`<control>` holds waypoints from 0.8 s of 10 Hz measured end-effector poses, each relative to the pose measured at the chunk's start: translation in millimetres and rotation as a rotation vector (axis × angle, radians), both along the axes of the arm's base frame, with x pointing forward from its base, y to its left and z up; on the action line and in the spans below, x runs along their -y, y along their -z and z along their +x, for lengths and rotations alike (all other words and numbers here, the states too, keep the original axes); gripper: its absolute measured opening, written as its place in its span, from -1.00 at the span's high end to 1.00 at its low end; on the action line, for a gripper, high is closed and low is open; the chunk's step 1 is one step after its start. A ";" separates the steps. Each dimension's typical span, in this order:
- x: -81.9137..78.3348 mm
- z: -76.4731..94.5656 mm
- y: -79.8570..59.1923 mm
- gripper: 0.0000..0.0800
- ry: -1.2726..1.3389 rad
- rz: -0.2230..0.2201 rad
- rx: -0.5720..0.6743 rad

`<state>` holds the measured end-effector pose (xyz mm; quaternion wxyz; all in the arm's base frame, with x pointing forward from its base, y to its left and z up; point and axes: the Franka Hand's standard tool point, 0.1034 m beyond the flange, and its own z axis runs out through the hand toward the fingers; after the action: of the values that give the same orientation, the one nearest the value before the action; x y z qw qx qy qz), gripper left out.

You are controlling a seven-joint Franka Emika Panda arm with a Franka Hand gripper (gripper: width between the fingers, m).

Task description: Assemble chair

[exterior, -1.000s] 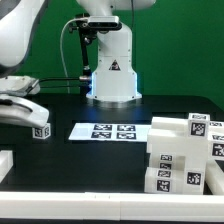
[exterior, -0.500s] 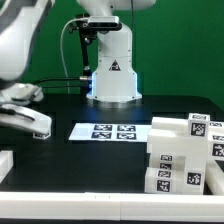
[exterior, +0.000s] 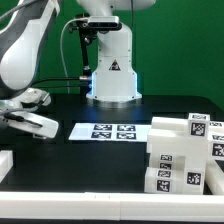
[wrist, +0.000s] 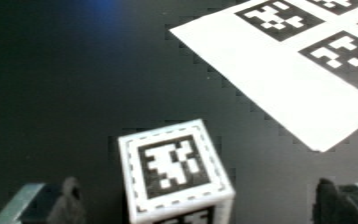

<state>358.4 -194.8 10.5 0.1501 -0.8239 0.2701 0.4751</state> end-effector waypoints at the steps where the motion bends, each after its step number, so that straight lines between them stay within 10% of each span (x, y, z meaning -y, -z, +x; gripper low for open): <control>1: -3.7 -11.5 4.0 -0.62 0.006 -0.002 -0.009; 3: -4.9 -20.3 6.2 -0.62 0.015 -0.002 -0.019; 8: -13.5 -1.0 -11.0 0.30 -0.010 -0.005 0.031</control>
Offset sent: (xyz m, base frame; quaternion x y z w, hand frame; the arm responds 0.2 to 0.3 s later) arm 0.0000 0.0000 0.0000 0.0000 0.0000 0.0000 1.0000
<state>357.4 -181.3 21.5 0.1499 -0.8328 0.2648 0.4625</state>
